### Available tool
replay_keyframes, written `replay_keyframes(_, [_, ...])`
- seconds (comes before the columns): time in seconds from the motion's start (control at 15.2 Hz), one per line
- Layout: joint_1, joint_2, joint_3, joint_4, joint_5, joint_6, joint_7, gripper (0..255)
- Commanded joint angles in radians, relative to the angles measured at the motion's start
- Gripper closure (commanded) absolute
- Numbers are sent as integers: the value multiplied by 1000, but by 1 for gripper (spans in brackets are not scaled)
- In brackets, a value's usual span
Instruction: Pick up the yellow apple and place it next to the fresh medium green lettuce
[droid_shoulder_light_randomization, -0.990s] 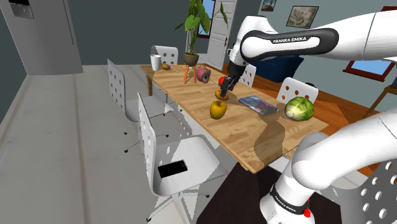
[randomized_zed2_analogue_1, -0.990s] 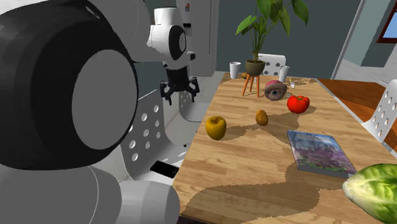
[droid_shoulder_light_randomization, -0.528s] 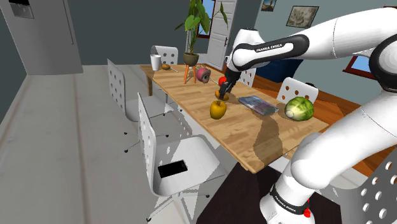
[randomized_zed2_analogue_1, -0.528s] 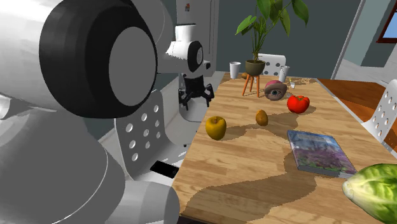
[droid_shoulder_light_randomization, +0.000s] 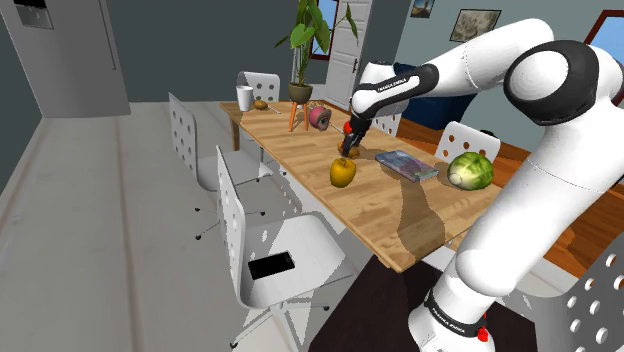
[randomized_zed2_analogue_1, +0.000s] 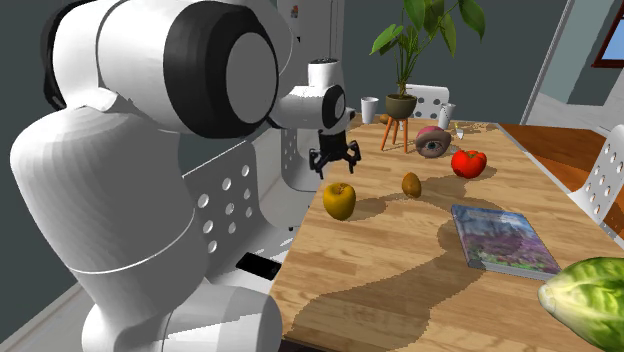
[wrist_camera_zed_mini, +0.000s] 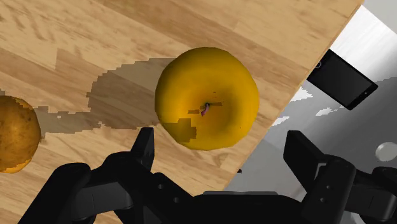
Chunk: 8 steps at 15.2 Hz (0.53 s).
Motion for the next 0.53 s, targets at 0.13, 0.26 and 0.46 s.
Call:
replay_keyframes(0.13, [-5,55,-11,0,17,56,-21,0])
replay_keyframes(0.26, [-6,75,-13,-6,24,81,-26,0])
replay_keyframes(0.46, [-8,101,-14,-12,35,113,-34,0])
